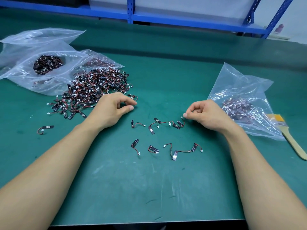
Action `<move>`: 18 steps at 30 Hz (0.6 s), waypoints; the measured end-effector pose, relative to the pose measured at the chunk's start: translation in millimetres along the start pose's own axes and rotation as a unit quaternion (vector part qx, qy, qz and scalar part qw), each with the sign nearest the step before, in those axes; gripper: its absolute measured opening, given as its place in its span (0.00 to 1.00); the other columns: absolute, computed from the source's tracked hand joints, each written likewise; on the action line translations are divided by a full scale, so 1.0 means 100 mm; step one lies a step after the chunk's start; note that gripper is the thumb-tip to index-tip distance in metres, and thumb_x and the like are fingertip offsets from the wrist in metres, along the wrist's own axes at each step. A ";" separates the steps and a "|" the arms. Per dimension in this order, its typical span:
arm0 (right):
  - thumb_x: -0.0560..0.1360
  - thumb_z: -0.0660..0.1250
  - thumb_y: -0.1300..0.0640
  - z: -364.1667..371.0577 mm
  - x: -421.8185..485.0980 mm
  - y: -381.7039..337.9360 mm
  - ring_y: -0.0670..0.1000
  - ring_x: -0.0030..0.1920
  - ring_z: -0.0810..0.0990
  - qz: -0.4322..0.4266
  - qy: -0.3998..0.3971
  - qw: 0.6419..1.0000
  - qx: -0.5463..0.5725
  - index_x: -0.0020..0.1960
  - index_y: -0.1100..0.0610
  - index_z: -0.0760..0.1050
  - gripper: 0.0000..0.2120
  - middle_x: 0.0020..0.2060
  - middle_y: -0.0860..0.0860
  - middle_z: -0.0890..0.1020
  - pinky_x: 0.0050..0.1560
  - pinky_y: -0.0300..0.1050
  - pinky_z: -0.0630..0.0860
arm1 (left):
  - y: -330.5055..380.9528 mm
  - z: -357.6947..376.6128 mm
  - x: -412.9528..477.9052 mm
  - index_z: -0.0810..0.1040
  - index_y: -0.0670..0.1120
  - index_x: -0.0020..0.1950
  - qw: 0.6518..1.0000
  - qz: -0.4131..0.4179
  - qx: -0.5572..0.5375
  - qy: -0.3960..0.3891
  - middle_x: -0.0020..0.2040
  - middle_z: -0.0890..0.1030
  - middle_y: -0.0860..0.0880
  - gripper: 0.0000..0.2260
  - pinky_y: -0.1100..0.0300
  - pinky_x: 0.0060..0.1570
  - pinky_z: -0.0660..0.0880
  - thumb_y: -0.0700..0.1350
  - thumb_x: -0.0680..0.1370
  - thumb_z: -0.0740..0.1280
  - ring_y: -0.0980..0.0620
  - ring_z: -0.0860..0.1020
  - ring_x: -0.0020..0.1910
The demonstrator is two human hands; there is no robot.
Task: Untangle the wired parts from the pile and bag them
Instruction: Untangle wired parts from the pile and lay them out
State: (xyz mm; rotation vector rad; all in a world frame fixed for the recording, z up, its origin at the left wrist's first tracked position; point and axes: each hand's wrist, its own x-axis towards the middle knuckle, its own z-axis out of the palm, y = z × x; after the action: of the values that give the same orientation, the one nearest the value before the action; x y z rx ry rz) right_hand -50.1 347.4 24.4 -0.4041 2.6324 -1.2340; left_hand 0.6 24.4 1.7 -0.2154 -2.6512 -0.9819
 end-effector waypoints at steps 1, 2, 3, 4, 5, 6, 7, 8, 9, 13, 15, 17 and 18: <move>0.73 0.76 0.55 0.00 0.00 0.00 0.47 0.25 0.58 0.000 0.000 1.000 0.000 0.35 0.56 0.79 0.11 0.22 0.46 0.64 0.25 0.35 0.58 | 0.00 0.00 0.00 0.86 0.52 0.52 1.000 0.001 0.002 -0.001 0.39 0.77 0.60 0.07 0.71 0.37 0.66 0.42 0.76 0.74 0.59 0.69 0.33; 0.73 0.76 0.55 0.00 0.00 0.00 0.47 0.25 0.58 -0.001 -0.001 1.000 0.000 0.35 0.56 0.79 0.11 0.23 0.48 0.65 0.25 0.35 0.58 | 0.00 0.00 0.00 0.86 0.52 0.52 1.000 0.002 0.005 -0.001 0.38 0.76 0.61 0.07 0.71 0.37 0.66 0.42 0.76 0.74 0.59 0.69 0.33; 0.73 0.76 0.55 0.00 0.00 -0.01 0.47 0.26 0.58 -0.001 -0.001 1.000 0.000 0.35 0.56 0.79 0.11 0.24 0.50 0.65 0.25 0.35 0.58 | -0.01 0.00 0.01 0.86 0.51 0.52 1.000 0.004 0.009 0.000 0.38 0.76 0.61 0.07 0.72 0.37 0.66 0.42 0.76 0.74 0.59 0.69 0.33; 0.73 0.76 0.55 0.00 0.00 -0.01 0.48 0.26 0.58 -0.002 -0.002 1.000 -0.001 0.35 0.55 0.79 0.10 0.26 0.52 0.66 0.26 0.36 0.58 | -0.01 0.00 0.01 0.86 0.51 0.52 1.000 0.005 0.011 0.000 0.37 0.75 0.61 0.07 0.72 0.37 0.66 0.42 0.76 0.74 0.59 0.70 0.33; 0.73 0.75 0.55 0.00 0.00 -0.01 0.48 0.26 0.59 -0.002 -0.004 1.000 -0.001 0.35 0.55 0.79 0.10 0.26 0.53 0.66 0.26 0.36 0.58 | -0.01 0.00 0.01 0.86 0.51 0.52 1.000 0.005 0.012 0.000 0.37 0.75 0.61 0.07 0.71 0.37 0.66 0.42 0.76 0.74 0.59 0.70 0.33; 0.73 0.75 0.55 -0.01 -0.01 -0.01 0.48 0.26 0.59 -0.001 -0.005 1.000 -0.002 0.35 0.55 0.79 0.10 0.27 0.53 0.66 0.26 0.36 0.58 | -0.01 0.00 0.01 0.86 0.51 0.52 1.000 0.005 0.012 0.000 0.37 0.75 0.61 0.07 0.71 0.37 0.66 0.42 0.76 0.74 0.59 0.69 0.33; 0.73 0.75 0.55 0.00 -0.01 -0.01 0.48 0.26 0.59 0.000 -0.006 1.000 -0.002 0.35 0.56 0.79 0.10 0.27 0.53 0.66 0.26 0.36 0.58 | -0.01 0.00 0.01 0.86 0.52 0.52 1.000 0.004 0.012 0.000 0.37 0.76 0.61 0.07 0.71 0.37 0.66 0.42 0.76 0.74 0.59 0.69 0.32; 0.73 0.75 0.55 0.00 -0.01 -0.01 0.48 0.26 0.59 0.001 -0.006 1.000 -0.002 0.35 0.56 0.79 0.10 0.26 0.52 0.66 0.26 0.36 0.58 | -0.01 0.00 0.01 0.86 0.52 0.52 1.000 0.003 0.011 -0.001 0.38 0.76 0.60 0.07 0.71 0.37 0.65 0.43 0.76 0.74 0.59 0.69 0.32; 0.73 0.75 0.55 0.00 -0.01 -0.01 0.48 0.26 0.59 0.001 -0.005 1.000 -0.002 0.35 0.56 0.79 0.10 0.26 0.52 0.66 0.26 0.36 0.58 | -0.01 0.00 0.01 0.86 0.52 0.52 1.000 0.002 0.011 -0.002 0.39 0.77 0.60 0.07 0.71 0.36 0.65 0.43 0.76 0.74 0.58 0.69 0.32; 0.73 0.75 0.55 0.00 -0.01 -0.02 0.48 0.26 0.59 0.003 -0.004 1.000 -0.002 0.35 0.55 0.79 0.11 0.24 0.50 0.66 0.26 0.35 0.58 | -0.01 0.00 0.01 0.86 0.53 0.52 1.000 0.001 0.010 -0.001 0.37 0.76 0.60 0.07 0.72 0.36 0.65 0.43 0.76 0.74 0.59 0.69 0.32; 0.73 0.75 0.55 0.00 -0.01 -0.02 0.48 0.26 0.59 0.004 -0.005 1.000 -0.003 0.35 0.56 0.79 0.10 0.24 0.50 0.66 0.26 0.35 0.58 | -0.01 0.00 0.01 0.86 0.53 0.51 1.000 0.003 0.011 0.000 0.37 0.75 0.61 0.07 0.72 0.36 0.65 0.43 0.76 0.74 0.59 0.69 0.32; 0.73 0.75 0.55 0.00 -0.01 -0.01 0.48 0.27 0.59 0.004 -0.005 1.000 -0.001 0.35 0.56 0.79 0.10 0.25 0.51 0.66 0.27 0.36 0.58 | -0.01 0.00 0.01 0.86 0.53 0.52 1.000 0.003 0.011 0.000 0.37 0.76 0.60 0.07 0.72 0.36 0.65 0.43 0.76 0.73 0.59 0.69 0.32; 0.73 0.75 0.55 0.00 -0.01 -0.01 0.48 0.27 0.59 0.005 -0.005 1.000 0.000 0.36 0.57 0.79 0.10 0.25 0.51 0.66 0.27 0.37 0.58 | -0.01 0.00 0.01 0.86 0.53 0.52 1.000 0.002 0.011 0.000 0.37 0.75 0.60 0.07 0.72 0.36 0.65 0.43 0.76 0.73 0.59 0.68 0.32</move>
State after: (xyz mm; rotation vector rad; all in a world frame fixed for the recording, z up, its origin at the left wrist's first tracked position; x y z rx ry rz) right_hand -49.6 347.2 25.4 -0.3959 2.6230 -1.2270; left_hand -0.5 23.5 1.6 -0.2158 -2.6598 -0.9514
